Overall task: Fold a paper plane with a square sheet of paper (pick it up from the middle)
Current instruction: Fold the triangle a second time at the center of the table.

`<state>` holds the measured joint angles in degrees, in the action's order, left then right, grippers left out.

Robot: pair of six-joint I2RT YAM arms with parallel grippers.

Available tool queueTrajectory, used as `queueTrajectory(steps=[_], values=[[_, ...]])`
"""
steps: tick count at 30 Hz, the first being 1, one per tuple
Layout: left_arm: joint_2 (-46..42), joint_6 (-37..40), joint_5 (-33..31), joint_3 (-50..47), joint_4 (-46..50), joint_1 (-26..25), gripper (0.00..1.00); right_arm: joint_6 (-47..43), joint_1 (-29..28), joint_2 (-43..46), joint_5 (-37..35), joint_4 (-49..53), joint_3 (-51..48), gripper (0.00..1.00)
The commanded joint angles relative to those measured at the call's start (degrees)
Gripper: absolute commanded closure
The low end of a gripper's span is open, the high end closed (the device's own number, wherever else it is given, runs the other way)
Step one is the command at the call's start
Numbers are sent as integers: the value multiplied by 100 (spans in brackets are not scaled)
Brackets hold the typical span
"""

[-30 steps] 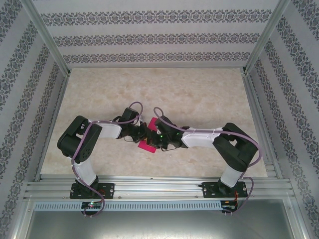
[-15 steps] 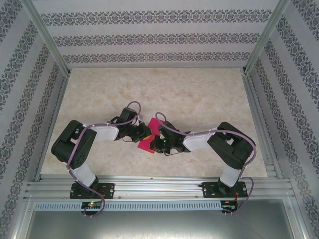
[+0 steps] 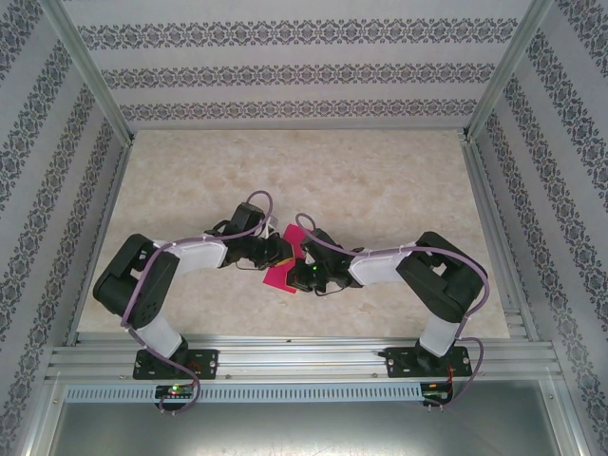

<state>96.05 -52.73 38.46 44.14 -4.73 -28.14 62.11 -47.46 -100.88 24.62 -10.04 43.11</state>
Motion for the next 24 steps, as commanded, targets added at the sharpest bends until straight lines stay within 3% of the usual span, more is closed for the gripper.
queueTrajectory(steps=[1, 7, 24], values=[[318, 223, -275, 230, 97, -42, 85, -172, 35, -92, -141, 649, -62, 97], [702, 230, -796, 401, 323, 127, 87, -219, 32, 9, -217, 819, -134, 98], [836, 638, -851, 554, 712, 798, 88, -447, 93, 50, -124, 1109, -69, 100]])
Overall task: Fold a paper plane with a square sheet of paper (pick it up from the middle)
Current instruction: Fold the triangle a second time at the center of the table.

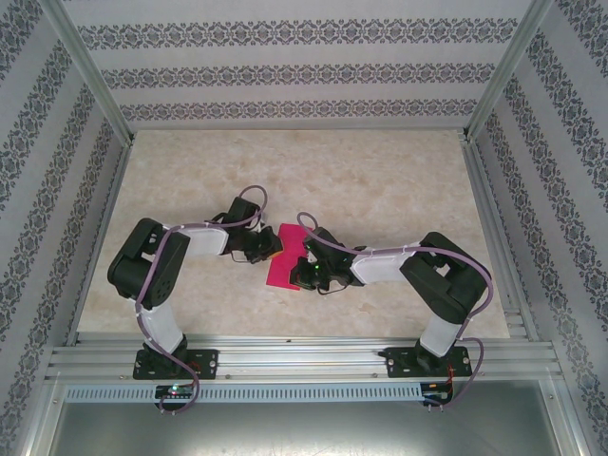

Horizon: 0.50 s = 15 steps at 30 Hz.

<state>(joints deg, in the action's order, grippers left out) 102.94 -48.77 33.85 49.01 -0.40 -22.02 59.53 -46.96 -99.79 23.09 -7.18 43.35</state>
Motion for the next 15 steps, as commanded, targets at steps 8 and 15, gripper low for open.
queueTrajectory(steps=[8, 15], values=[[-251, 584, -386, 322, 754, 321, 87, -333, 82, -132, 136, 921, 130, 100], [-975, 680, -36, 230, 798, 53, 84, -383, 98, -224, 191, 953, 284, 100]])
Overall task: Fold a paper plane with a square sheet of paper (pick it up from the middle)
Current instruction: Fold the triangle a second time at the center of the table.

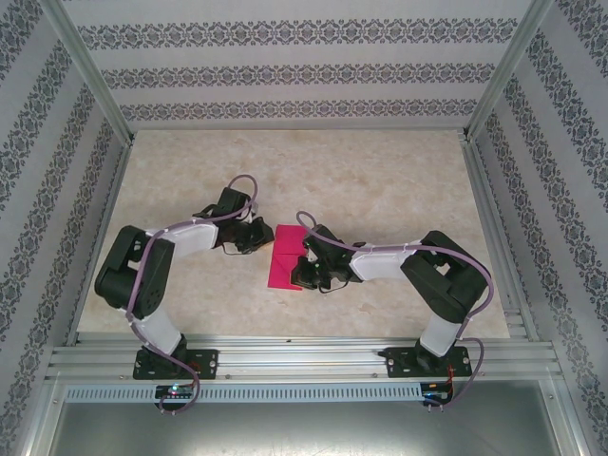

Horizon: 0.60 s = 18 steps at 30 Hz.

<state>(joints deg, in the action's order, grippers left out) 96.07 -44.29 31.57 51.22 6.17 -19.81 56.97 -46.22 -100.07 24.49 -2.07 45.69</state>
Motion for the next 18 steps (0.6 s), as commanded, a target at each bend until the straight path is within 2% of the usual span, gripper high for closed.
queueTrajectory(steps=[1, 5, 9, 15, 18], values=[[-306, 250, 336, -48, 48, -271, 85, -135, 28, -197, 55, 448, 69, 100], [-249, 166, 574, -389, -446, -557, 86, -143, 59, -208, 45, 453, 72, 100], [98, 130, 733, -523, -839, -592, 86, -149, 69, -219, 49, 466, 79, 100], [630, 178, 316, -459, -841, -500, 89, -129, 72, -217, 76, 445, 73, 100], [790, 175, -51, -462, -493, -379, 90, -110, 86, -74, 82, 404, 108, 100]])
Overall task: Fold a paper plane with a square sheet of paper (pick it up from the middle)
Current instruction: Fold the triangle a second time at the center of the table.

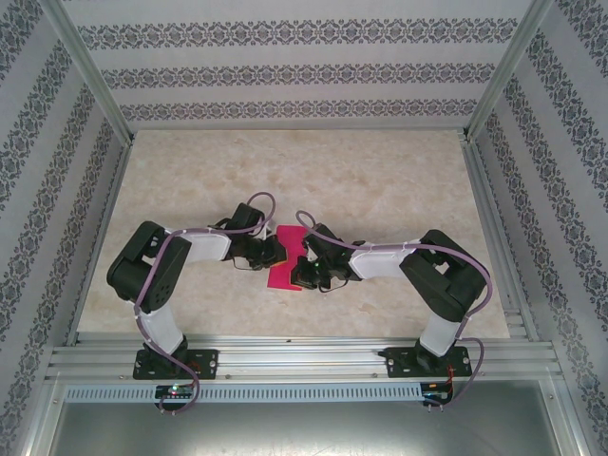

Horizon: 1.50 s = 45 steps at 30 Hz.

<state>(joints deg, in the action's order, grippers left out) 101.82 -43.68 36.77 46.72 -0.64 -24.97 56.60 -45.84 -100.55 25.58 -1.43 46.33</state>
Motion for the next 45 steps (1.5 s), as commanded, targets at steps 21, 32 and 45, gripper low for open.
queueTrajectory(steps=[21, 32, 45], values=[[58, 39, -337, -216, 73, 163, 89, 102, 80, 776, -1336, 949, 720, 98], [96, 23, -302, -147, 99, 159, 89, 140, -168, -73, -528, 706, 1089, 100], [119, 48, -276, -113, 155, 150, 89, 246, -151, -624, -539, 415, 1212, 100]])
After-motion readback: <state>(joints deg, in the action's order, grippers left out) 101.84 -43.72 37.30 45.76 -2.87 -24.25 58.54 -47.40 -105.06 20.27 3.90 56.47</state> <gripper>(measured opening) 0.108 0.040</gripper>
